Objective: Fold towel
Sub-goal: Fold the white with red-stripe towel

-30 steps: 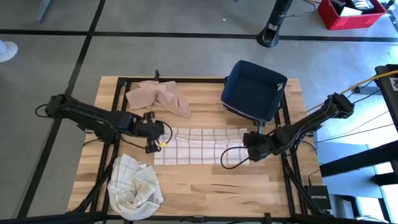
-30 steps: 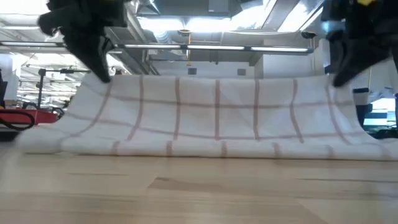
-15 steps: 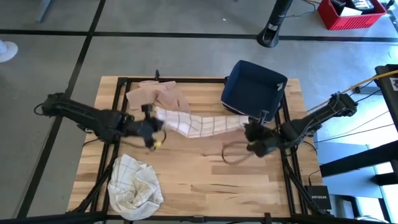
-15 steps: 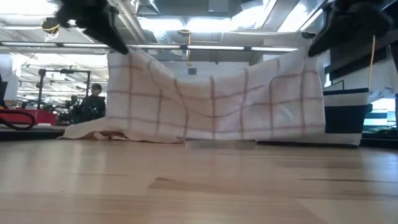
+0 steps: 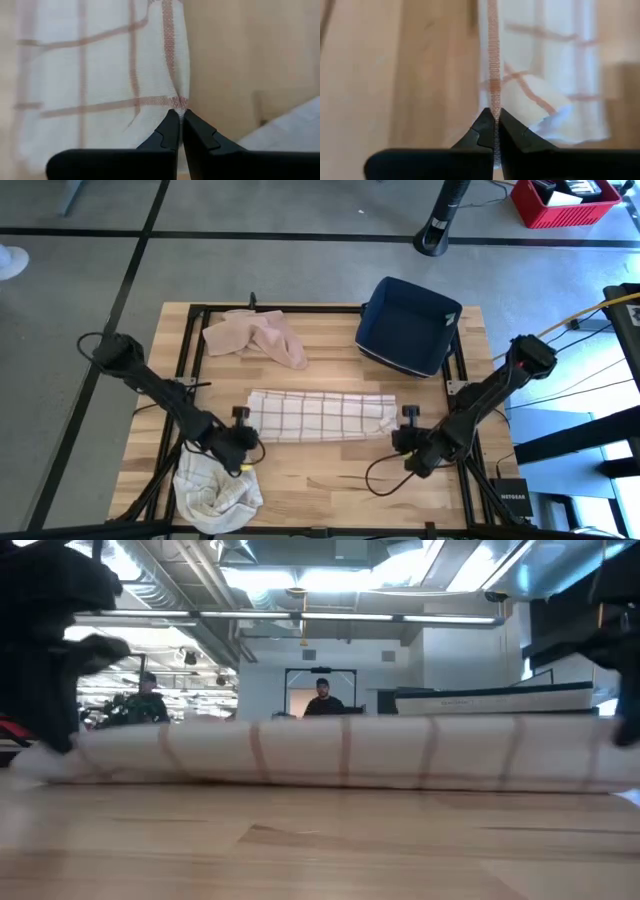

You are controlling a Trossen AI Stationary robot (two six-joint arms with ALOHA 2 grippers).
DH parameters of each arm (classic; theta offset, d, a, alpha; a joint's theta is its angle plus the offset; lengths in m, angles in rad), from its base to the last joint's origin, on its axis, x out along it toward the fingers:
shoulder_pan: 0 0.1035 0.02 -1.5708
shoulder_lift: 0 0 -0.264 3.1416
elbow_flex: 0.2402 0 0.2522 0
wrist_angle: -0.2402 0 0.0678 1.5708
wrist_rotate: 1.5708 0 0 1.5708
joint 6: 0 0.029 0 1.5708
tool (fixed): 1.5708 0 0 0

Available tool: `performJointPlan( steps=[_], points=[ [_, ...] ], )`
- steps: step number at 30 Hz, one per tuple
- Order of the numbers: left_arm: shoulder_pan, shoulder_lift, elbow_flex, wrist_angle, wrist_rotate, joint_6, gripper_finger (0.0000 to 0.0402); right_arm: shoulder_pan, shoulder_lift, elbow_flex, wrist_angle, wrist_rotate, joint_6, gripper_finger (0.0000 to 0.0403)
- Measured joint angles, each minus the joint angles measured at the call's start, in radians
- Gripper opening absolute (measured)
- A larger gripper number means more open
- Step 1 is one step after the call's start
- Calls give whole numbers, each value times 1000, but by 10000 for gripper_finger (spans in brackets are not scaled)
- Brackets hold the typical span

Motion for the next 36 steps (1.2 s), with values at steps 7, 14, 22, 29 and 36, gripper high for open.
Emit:
performJointPlan(
  steps=[7, 14, 22, 29, 36],
  points=[
    [26, 53, 0, 49, 61, -9, 36, -1, 47, 0, 20, -119, 57, 65],
    [95, 7, 48, 15, 336, -82, 123, -1, 32, 67, -100, -318, 162, 152],
    [198, -139, 122, -77, 326, -81, 153, -87, 28, 209, -238, -83, 95, 199],
    [314, -185, 41, -177, 178, -145, 134, -291, 28, 101, -15, -84, -85, 202],
    [400, -177, -70, -141, 211, -61, 127, -485, 28, 13, 17, -240, -222, 202]
  ],
)
